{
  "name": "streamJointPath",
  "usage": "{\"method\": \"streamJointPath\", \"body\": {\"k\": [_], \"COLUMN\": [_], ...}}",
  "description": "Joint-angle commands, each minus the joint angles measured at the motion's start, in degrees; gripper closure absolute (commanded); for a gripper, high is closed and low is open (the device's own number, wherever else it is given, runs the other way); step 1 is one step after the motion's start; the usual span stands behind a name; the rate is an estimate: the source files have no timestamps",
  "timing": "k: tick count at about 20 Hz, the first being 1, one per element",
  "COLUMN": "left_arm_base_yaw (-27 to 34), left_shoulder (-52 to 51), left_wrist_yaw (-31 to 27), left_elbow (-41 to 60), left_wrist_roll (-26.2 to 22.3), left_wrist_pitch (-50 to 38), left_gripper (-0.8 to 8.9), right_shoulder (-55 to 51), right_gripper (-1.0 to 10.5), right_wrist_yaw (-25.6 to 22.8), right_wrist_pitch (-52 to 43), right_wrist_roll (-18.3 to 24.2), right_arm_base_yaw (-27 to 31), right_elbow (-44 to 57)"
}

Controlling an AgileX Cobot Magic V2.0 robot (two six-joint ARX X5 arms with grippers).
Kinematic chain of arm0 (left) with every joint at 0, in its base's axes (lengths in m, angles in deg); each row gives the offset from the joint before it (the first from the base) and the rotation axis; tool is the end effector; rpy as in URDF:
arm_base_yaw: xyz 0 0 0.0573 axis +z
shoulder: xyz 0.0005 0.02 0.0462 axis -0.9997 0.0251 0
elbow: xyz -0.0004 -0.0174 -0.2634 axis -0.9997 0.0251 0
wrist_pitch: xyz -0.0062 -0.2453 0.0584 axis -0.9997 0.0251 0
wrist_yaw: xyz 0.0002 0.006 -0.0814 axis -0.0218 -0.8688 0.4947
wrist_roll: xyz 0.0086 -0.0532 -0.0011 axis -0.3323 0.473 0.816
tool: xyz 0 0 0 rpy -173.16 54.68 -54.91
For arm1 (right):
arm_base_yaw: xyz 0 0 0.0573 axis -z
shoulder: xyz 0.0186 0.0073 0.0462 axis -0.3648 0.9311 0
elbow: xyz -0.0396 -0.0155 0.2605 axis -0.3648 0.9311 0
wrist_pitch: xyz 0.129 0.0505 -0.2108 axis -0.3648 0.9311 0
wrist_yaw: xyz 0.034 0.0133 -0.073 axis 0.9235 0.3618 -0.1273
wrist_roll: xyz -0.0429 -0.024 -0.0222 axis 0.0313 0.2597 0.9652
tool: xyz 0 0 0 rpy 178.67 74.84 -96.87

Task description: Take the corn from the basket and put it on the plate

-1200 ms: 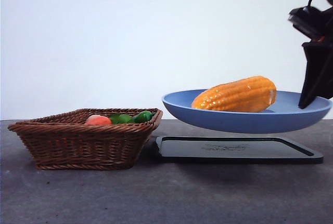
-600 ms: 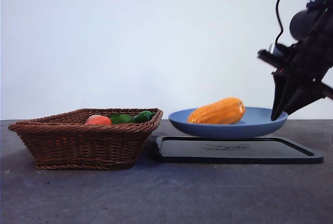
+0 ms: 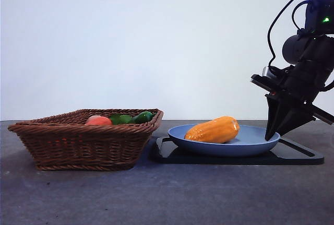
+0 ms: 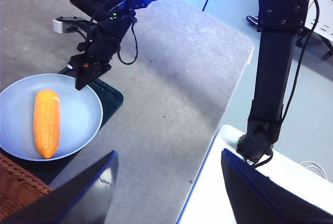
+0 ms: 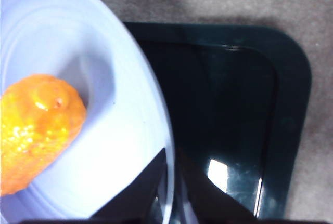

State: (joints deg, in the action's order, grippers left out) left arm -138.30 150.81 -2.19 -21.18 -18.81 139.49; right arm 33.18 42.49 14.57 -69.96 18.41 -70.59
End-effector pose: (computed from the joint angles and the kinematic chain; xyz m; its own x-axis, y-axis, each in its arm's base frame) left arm 0.1171 -0.1521 0.4478 0.3039 -0.8354 -0.4580 0.8665 0.4422 -0.2316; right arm 0.3887 0.0344 0.1718 0.2081 0.4989 -0.8413 -0.0444 0.8641 0.5014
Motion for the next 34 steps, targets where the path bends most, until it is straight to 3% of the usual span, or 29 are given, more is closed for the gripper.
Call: {"method": "streamJointPath", "body": {"k": [1,5,12,15,20,24,28,31,34], "left_arm_base_yaw": [-0.35,-0.35,0.02,0.63,0.66,0.66,0.66,0.66,0.66], "left_shoulder": [0.52,0.52,0.52,0.52,0.55,0.57,0.68,0.68,0.68], "left_wrist_yaw": [-0.07,-0.07,-0.46,-4.68,-6.19,-6.47,-8.76,-11.5,-11.52], "left_elbow": [-1.29,-1.29,-1.29,-1.29,-1.29,-1.29,-0.96,1.95,8.87], "left_wrist_roll": [0.22,0.15,-0.55,-0.57,-0.98,-1.9,-3.17,-3.37,-2.95], "left_wrist_pitch": [-0.39,-0.28,0.9,1.01,1.51,4.26,7.96,8.31,6.36], "left_gripper": [4.89,4.89,4.89,4.89,4.89,4.9,5.17,5.28,5.88], "right_shoulder": [1.49,1.01,-11.98,-21.59,-38.75,-51.54,-64.02,-73.29,-81.64], "right_gripper": [9.1,7.0,7.0,7.0,7.0,7.0,7.0,7.1,8.0], "right_wrist_yaw": [-0.04,-0.07,-0.74,-0.33,-0.57,-6.16,-8.44,-10.95,-10.99], "right_wrist_pitch": [0.07,2.34,8.59,10.64,17.81,21.64,21.51,20.28,16.68], "right_wrist_roll": [0.22,0.37,2.86,3.28,3.67,3.65,1.31,-1.14,-2.38], "right_arm_base_yaw": [-0.31,0.0,2.14,1.79,-4.24,-11.13,-17.27,-18.21,-18.23], "right_elbow": [-1.33,-1.44,-1.44,-1.44,-1.42,0.28,9.27,19.61,28.57]}}
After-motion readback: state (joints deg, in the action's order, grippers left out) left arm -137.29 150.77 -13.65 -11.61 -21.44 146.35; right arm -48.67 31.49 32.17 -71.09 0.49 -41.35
